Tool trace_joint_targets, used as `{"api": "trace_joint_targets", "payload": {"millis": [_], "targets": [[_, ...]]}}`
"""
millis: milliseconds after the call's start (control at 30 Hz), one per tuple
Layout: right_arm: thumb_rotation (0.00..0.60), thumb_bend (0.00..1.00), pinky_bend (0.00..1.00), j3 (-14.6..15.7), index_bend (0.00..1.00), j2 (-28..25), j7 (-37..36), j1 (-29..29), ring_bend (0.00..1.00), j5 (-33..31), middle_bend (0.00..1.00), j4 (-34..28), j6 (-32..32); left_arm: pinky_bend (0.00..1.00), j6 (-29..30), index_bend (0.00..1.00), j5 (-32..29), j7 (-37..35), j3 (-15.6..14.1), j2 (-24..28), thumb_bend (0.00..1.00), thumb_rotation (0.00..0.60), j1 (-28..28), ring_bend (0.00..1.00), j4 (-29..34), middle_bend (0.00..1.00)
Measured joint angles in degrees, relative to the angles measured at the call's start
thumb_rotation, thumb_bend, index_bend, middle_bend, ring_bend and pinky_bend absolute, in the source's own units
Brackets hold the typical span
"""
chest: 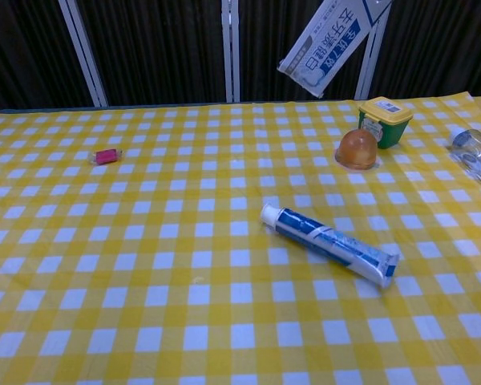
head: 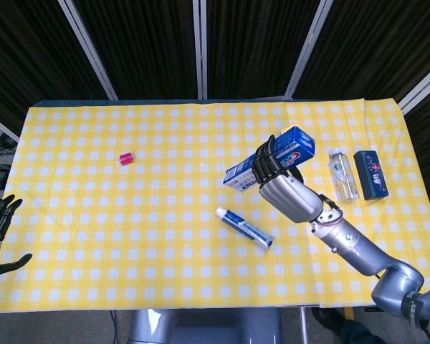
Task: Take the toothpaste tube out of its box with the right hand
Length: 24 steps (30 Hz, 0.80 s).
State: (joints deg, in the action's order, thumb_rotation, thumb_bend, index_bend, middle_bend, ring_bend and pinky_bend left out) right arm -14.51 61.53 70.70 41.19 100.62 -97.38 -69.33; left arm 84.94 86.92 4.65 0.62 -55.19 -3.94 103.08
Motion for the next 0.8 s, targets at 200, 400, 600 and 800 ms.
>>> {"api": "trace_joint_targets", "payload": {"millis": [200, 400, 600, 800], "targets": [[0.600, 0.23, 0.28, -1.2, 0.37, 1.2, -10.4, -2.5, 0.31, -10.5, 0.35, -1.1, -0.7, 0.00, -0.3, 0.00, 0.3, 0.2, -0.1, 0.0, 0.00, 0.600, -0.1, 0.00, 0.1, 0.00], [0.600, 0.24, 0.29, -1.4, 0.37, 4.3, -21.9, -3.9, 0.31, -25.9, 0.35, -2.4, 3.5, 0.00, -0.4, 0.00, 0.4, 1.1, -0.2, -0.3, 0.00, 0.600, -0.2, 0.00, 0.3, 0.00], [0.600, 0.22, 0.30, -0.7, 0.32, 11.9, -26.2, -3.1, 0.27, -35.1, 0.30, 0.6, 8.2, 0.00, -1.4, 0.00, -1.1, 1.6, 0.1, -0.8, 0.00, 0.600, -0.6, 0.00, -0.2, 0.00], [0.600, 0.04, 0.22, 0.2, 0.07, 16.8, -29.0, -1.9, 0.11, -40.1, 0.09, 4.3, 11.3, 0.00, -2.3, 0.00, -2.3, 1.6, 0.5, -1.0, 0.00, 0.600, -1.0, 0.00, -0.7, 0.00]]}}
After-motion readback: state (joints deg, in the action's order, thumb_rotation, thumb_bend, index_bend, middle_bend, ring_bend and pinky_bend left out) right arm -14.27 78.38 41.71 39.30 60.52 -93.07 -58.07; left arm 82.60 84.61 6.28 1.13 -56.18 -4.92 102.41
